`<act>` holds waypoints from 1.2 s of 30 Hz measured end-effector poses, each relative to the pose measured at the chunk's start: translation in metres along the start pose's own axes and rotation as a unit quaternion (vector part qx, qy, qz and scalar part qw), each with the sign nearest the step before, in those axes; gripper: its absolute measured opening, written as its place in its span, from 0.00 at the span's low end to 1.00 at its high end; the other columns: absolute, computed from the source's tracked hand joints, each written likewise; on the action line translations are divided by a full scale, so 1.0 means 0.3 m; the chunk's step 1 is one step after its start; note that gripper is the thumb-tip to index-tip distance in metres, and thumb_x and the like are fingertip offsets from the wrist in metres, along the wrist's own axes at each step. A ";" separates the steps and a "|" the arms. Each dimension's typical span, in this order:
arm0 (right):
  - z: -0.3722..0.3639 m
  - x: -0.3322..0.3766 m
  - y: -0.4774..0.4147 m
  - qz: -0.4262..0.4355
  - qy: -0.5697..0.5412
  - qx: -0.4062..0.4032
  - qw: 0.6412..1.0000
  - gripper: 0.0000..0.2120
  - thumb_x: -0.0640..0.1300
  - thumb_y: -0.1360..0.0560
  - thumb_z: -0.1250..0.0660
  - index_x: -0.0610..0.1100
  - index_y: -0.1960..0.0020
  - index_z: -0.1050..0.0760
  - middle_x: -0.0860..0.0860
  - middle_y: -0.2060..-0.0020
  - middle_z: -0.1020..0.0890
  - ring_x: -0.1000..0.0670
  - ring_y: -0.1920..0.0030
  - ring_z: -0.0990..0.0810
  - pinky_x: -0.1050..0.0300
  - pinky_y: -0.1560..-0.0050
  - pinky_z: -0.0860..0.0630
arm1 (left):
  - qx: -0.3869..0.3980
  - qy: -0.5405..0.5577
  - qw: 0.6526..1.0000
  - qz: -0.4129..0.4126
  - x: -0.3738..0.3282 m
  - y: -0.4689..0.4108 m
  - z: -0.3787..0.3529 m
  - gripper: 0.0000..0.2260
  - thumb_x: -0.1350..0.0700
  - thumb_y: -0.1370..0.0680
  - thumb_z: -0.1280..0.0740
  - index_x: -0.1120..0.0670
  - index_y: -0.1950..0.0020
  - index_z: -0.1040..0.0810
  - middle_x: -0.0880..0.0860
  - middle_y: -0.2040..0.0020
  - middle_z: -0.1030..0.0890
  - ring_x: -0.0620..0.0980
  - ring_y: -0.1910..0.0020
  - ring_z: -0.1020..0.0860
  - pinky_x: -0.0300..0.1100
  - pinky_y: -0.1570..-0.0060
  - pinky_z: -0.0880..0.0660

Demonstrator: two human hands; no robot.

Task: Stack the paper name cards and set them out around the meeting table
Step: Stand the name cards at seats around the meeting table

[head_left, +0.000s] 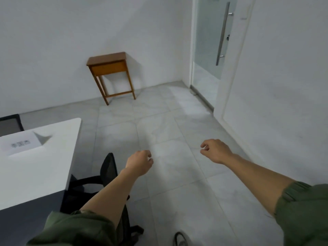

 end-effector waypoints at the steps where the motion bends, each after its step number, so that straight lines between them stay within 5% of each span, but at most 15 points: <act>1: 0.020 0.019 -0.081 0.000 -0.001 0.004 1.000 0.15 0.52 0.25 0.33 0.49 0.40 0.21 0.52 0.46 0.17 0.48 0.45 0.20 0.54 0.45 0.24 | -0.001 0.004 1.000 0.004 0.013 -0.078 0.029 0.16 0.50 0.20 0.40 0.53 0.34 0.26 0.56 0.41 0.21 0.56 0.45 0.22 0.47 0.48 0.25; 8: 0.212 0.176 -0.616 0.014 0.007 -0.010 1.000 0.15 0.52 0.24 0.33 0.49 0.40 0.22 0.51 0.47 0.16 0.48 0.47 0.19 0.54 0.46 0.23 | -0.022 0.015 0.999 0.027 0.069 -0.549 0.266 0.15 0.49 0.21 0.39 0.51 0.36 0.25 0.57 0.41 0.21 0.57 0.42 0.23 0.48 0.46 0.26; 22: 0.152 0.743 -1.809 0.153 0.062 0.072 0.984 0.16 0.53 0.24 0.33 0.49 0.39 0.22 0.51 0.45 0.17 0.47 0.46 0.19 0.55 0.47 0.24 | -0.070 0.059 0.978 0.188 0.546 -1.357 0.574 0.16 0.48 0.21 0.38 0.51 0.36 0.24 0.56 0.41 0.20 0.57 0.43 0.22 0.47 0.47 0.26; 27: 0.106 1.083 -2.090 0.226 0.092 0.106 0.964 0.15 0.53 0.25 0.33 0.49 0.40 0.21 0.50 0.47 0.17 0.46 0.47 0.19 0.53 0.46 0.23 | -0.087 0.096 0.956 0.265 0.752 -1.417 0.653 0.16 0.48 0.21 0.38 0.51 0.36 0.25 0.55 0.40 0.20 0.57 0.43 0.22 0.47 0.46 0.26; 36: -0.331 1.793 -2.222 0.374 0.123 0.207 0.896 0.16 0.53 0.24 0.34 0.49 0.39 0.22 0.53 0.49 0.17 0.50 0.50 0.20 0.55 0.49 0.23 | -0.100 0.146 0.885 0.431 1.327 -1.305 0.658 0.16 0.49 0.21 0.39 0.50 0.36 0.25 0.55 0.39 0.22 0.56 0.39 0.25 0.45 0.43 0.28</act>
Point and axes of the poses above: each hand's wrist, its own y-axis away from the middle knuckle, its own z-axis out of the back of the hand, x = y × z, the point moved 9 cm from there along -y, towards the middle knuckle
